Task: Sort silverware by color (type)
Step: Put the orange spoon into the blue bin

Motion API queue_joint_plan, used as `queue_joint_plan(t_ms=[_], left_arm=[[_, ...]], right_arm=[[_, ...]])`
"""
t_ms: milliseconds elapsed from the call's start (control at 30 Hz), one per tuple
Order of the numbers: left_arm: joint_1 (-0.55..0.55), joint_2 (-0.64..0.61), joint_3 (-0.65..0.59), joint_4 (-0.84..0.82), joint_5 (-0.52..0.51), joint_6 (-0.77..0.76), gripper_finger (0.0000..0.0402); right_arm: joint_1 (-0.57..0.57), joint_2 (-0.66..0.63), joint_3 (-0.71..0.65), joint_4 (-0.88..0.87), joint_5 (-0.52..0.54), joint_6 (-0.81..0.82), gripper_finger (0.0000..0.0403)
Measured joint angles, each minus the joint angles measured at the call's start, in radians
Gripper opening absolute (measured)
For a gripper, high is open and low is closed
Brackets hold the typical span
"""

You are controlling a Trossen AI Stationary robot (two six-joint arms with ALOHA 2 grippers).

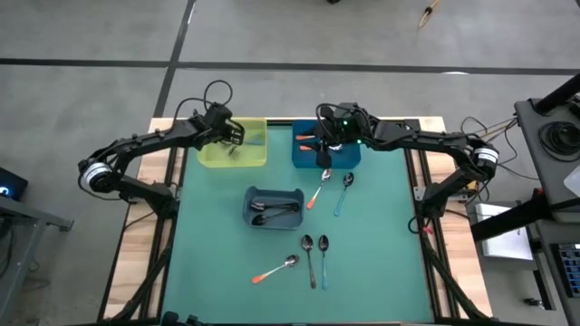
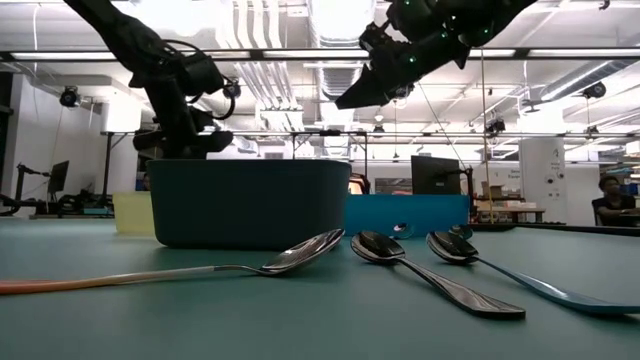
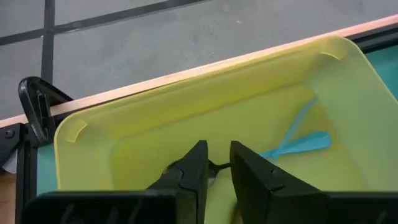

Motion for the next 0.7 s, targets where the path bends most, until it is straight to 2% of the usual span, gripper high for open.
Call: queue_joint_plan(t_ms=[467,567,700], left_arm=[[-0.026,0.0,0.0,0.024,0.043,0.094,0.0064],[-0.044,-0.001,0.0,0.024,0.1,0.137,0.0064],[-0.056,0.002,-0.001,0.014,0.262,0.221,0.0064]], right_arm=[[0.0,0.0,0.0,-0.001,0.001,0.014,0.0137],[0.0,0.0,0.0,-0.001,0.002,0.022,0.0137],[0.0,0.0,0.0,-0.001,0.002,0.023,0.0137]])
